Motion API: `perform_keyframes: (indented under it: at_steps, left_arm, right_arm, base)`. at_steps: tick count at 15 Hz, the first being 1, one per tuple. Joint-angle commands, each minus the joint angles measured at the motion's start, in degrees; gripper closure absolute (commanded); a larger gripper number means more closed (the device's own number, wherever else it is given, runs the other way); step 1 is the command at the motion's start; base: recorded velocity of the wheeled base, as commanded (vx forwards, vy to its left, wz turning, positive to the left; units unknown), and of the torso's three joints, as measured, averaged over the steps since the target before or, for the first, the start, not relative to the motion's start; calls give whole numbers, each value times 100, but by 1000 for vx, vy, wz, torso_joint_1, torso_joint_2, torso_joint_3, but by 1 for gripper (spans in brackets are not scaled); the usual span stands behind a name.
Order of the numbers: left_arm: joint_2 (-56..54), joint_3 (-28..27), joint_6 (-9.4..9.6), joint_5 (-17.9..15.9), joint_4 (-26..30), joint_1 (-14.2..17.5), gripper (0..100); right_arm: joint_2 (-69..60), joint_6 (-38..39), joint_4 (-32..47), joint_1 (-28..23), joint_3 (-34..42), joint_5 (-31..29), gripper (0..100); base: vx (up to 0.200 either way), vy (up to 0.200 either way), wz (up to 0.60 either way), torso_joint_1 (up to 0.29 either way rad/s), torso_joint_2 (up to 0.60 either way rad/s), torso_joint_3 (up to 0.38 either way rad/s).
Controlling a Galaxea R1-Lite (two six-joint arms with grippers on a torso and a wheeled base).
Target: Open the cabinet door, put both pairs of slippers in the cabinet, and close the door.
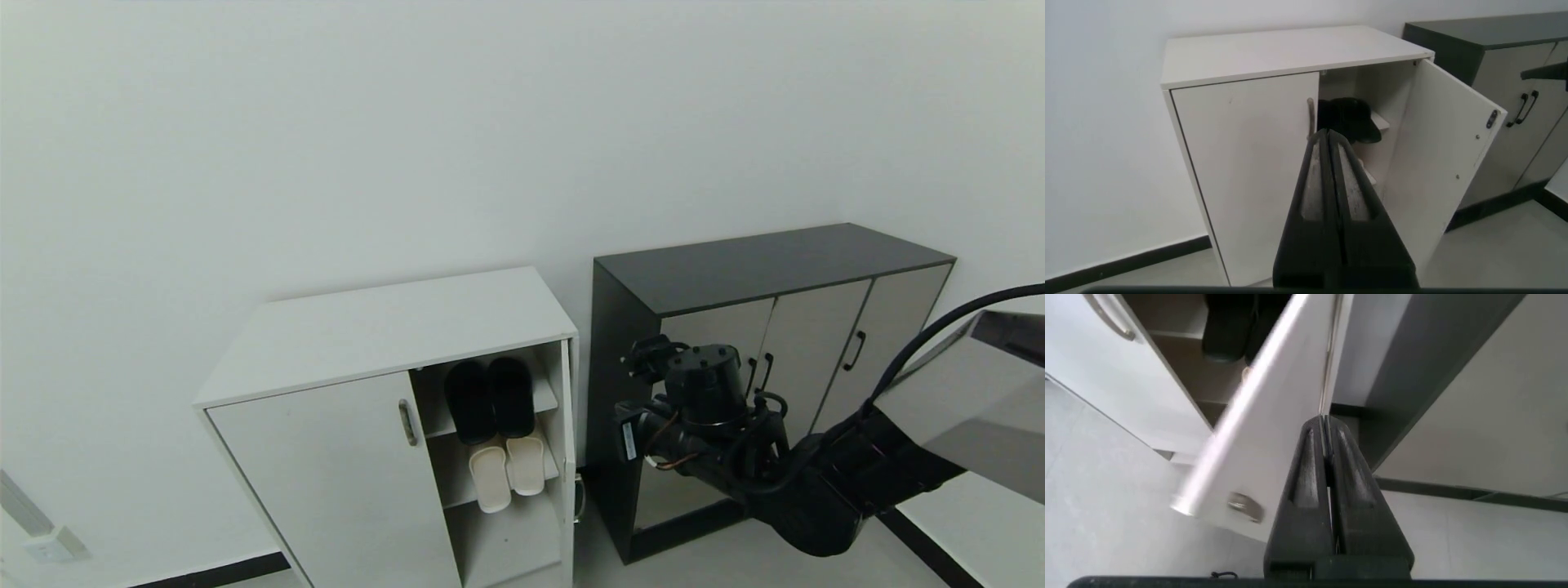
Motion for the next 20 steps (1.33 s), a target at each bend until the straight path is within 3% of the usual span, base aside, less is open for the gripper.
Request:
perform_keyframes:
  at_steps: [1, 5, 14, 20]
  left_arm:
    - [7, 1, -2, 1, 0, 0, 100]
    - [7, 1, -2, 1, 0, 0, 100]
    - [7, 1, 7, 1, 0, 0, 100]
    - [7, 1, 7, 1, 0, 0, 100]
  right_arm:
    - [-7, -1, -7, 1, 15, -2, 100]
    - [-33, -62, -15, 9, 50, 7, 100]
    - [292, -265, -288, -395, 199, 200, 100]
    - [679, -265, -297, -298, 41, 200, 100]
  base:
    - [0, 0, 0, 0, 0, 0]
    - [0, 0, 450, 1, 3, 1]
    - [0, 0, 0, 0, 0, 0]
    - [0, 0, 0, 0, 0, 0]
